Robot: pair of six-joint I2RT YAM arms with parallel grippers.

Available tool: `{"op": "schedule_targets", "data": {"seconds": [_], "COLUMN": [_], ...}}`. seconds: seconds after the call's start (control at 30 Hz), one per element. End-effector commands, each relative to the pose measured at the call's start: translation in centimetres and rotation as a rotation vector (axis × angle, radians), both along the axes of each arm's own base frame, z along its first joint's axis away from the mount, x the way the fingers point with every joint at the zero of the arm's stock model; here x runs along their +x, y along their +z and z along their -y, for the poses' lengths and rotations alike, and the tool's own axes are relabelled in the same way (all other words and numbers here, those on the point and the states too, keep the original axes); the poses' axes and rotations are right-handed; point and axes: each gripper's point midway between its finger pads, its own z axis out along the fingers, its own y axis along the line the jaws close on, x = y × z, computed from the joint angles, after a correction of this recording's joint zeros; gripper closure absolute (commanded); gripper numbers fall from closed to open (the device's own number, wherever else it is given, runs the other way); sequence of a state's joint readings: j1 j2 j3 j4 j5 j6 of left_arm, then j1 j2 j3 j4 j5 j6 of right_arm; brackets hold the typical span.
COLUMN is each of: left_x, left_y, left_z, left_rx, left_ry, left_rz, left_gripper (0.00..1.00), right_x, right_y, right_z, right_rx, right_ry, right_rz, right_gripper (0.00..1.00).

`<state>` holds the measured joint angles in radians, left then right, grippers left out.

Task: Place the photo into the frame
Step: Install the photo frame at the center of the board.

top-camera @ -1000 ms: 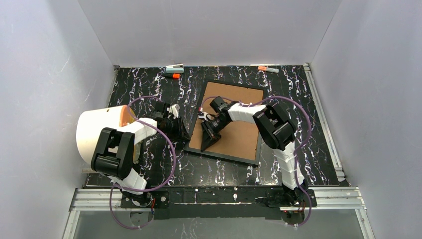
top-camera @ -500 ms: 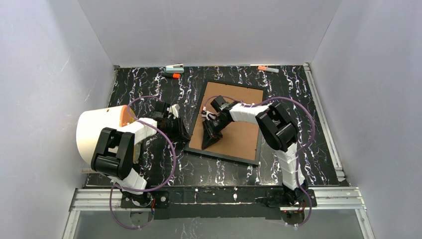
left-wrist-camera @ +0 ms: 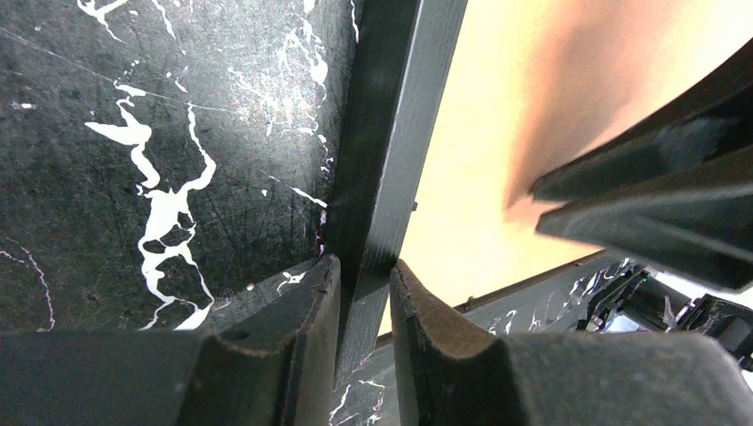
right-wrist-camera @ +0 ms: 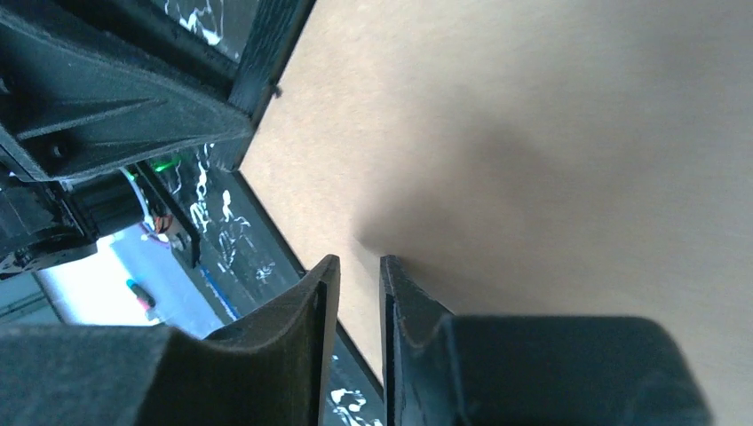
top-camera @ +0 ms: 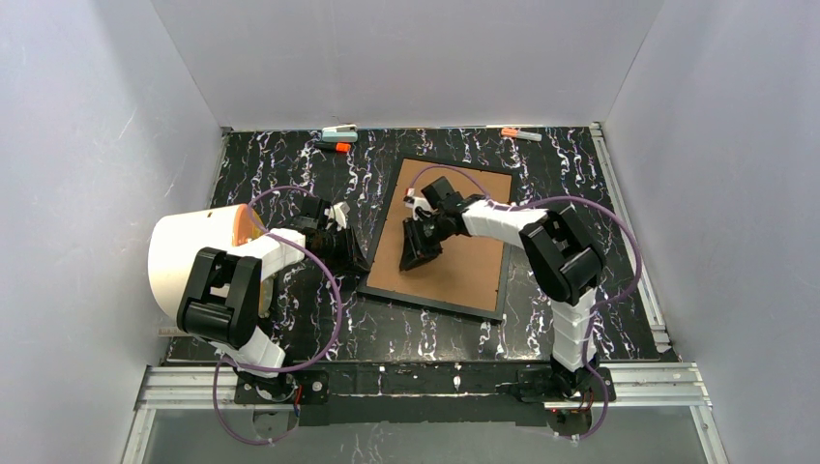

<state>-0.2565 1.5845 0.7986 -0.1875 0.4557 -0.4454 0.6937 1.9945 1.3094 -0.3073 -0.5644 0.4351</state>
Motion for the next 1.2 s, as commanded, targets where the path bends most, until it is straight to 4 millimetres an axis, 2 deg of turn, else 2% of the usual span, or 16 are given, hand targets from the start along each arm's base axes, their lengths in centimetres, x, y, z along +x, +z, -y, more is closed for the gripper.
{"op": "schedule_targets", "data": {"seconds": [0.0,0.13,0.33,0.43,0.5,0.6,0.7,0.97,1.17], "left_x": [-0.8,-0.3,-0.1,0.0,-0.2,-0.4,-0.5,-0.8,-0.8], "left_y": [-1.8,-1.1,-0.7,-0.8,-1.1,-1.6,-2.0,-2.6,-2.7], "left_z": [-2.0,-1.3,-0.5,-0.3,-0.3,-0.5,-0.8,-1.1,-1.3], "left_rx": [0.106,0.068,0.018,0.004,0.005,0.02,0.038,0.062,0.07], "left_ry": [0.021,0.02,0.006,0.0,-0.005,-0.003,0.001,0.003,0.004], "left_rz": [-0.041,-0.019,0.001,0.004,-0.006,-0.027,-0.041,-0.058,-0.057], "left_gripper": [0.75,0.67,0.49,0.45,0.47,0.58,0.65,0.7,0.71], "right_x": [3.2,0.9,-4.2,-6.0,-6.7,-7.2,-7.8,-8.2,-7.7], "right_y": [1.3,3.5,4.4,4.5,4.1,2.7,2.2,0.2,-1.0], "right_z": [2.6,4.1,6.9,7.5,7.8,8.6,8.8,9.4,9.7], "right_rx": [0.043,0.158,0.232,0.254,0.249,0.192,0.182,0.096,0.041], "right_ry": [-0.055,0.02,0.112,0.136,0.138,0.131,0.156,0.161,0.143], "right_rz": [0.092,0.025,-0.085,-0.127,-0.146,-0.155,-0.177,-0.19,-0.177], "right_gripper": [0.66,0.64,0.68,0.72,0.75,0.76,0.77,0.77,0.78]}}
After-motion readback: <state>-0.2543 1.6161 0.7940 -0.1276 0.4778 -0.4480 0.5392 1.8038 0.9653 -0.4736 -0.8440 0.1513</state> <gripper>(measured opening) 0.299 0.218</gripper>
